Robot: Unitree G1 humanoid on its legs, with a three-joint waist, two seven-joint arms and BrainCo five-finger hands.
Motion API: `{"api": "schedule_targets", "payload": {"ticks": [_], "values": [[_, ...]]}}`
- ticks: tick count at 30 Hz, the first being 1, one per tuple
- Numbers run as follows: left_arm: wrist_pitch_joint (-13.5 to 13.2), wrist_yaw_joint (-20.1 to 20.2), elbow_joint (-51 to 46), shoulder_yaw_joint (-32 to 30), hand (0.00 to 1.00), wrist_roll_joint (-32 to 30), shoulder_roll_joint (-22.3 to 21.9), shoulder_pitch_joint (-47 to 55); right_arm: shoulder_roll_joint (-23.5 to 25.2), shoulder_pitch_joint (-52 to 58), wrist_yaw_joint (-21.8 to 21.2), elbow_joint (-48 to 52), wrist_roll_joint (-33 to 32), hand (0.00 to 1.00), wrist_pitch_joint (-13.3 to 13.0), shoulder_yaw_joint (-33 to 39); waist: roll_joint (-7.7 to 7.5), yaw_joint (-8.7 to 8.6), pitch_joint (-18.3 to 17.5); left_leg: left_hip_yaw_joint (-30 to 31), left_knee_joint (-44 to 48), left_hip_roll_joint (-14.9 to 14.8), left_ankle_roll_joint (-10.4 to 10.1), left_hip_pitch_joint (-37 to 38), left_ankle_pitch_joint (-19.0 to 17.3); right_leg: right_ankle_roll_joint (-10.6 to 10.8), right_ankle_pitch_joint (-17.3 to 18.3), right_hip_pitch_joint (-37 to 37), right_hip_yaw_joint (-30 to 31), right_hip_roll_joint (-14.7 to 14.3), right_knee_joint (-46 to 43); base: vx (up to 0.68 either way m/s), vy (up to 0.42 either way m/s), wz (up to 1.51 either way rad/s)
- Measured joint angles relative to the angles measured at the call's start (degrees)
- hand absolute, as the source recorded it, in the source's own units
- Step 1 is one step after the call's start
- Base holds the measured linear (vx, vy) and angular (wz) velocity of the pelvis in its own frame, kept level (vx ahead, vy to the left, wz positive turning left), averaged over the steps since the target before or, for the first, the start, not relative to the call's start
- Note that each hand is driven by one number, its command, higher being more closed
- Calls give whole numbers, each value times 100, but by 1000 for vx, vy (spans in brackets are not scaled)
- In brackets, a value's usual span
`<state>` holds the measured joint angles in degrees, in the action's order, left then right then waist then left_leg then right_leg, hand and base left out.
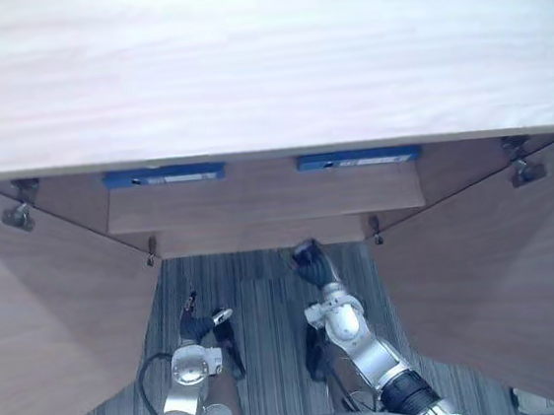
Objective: Walk over to the cabinet, pick up the folder, carry it to the office cabinet, place the folder inside the office cabinet, then close the office cabinet door
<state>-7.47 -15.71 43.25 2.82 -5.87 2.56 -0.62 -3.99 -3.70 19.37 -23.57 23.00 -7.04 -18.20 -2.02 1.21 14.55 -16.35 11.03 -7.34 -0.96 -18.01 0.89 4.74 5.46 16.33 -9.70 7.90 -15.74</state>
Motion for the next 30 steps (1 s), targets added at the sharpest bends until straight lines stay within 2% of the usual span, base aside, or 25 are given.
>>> {"api": "schedule_targets", "payload": {"ticks": [1,2,4,7,10,13,18,25,27,30], "values": [[3,11,64,14,0,-5,22,0,-26,1,-26,-227,0,100,1,84,9,-3,-7,-6,-101,16,-11,89,53,12,-62,-94,-1,-23,89,93,0,-10],[8,83,146,16,0,-56,72,28,-93,8,-57,-641,7,0,39,235,19,-6,-33,-7,-300,51,-14,280,130,22,-151,-273,0,-43,294,73,13,-8],[11,145,315,17,0,-127,147,51,-138,49,-81,-1177,54,0,118,442,26,-44,-112,-16,-535,99,-22,544,211,39,-252,-543,5,-64,545,61,32,-6],[10,182,587,12,0,-234,231,167,-153,252,-181,-1907,120,0,152,794,34,-110,-421,-38,-939,189,-29,938,350,58,-427,-920,15,-85,972,31,42,-3],[12,247,815,10,0,-339,237,281,-122,362,-186,-2410,94,0,238,1065,53,-116,-616,-47,-1346,279,3,1250,512,77,-502,-1098,71,-82,1201,-31,52,-6],[29,335,1027,6,0,-354,243,357,-111,459,-207,-2734,68,0,265,1294,66,-128,-677,-49,-1562,360,-22,1467,566,73,-532,-1230,129,-57,1313,-51,65,-11],[125,398,1221,7,0,-454,251,419,-106,567,-259,-2915,-265,0,351,1613,77,-184,-837,86,-1597,474,19,1544,518,96,-540,-1355,285,-20,1444,-31,66,-3],[191,404,1379,11,0,-455,262,452,-96,576,-263,-2910,-360,0,388,1916,76,-228,-966,39,-1599,541,104,1718,421,106,-533,-1515,571,-20,1520,14,26,-5],[191,404,1379,11,0,-454,268,462,-117,603,-263,-2685,-362,0,428,1995,75,-258,-989,-68,-1598,546,102,1776,365,106,-533,-1503,716,-29,1520,45,18,-30],[191,408,1377,16,0,-461,284,464,-118,795,-258,-1759,-361,0,448,2103,79,-288,-998,-291,-1597,547,79,1934,242,111,-539,-1491,1007,-53,1519,52,12,-47]]}}
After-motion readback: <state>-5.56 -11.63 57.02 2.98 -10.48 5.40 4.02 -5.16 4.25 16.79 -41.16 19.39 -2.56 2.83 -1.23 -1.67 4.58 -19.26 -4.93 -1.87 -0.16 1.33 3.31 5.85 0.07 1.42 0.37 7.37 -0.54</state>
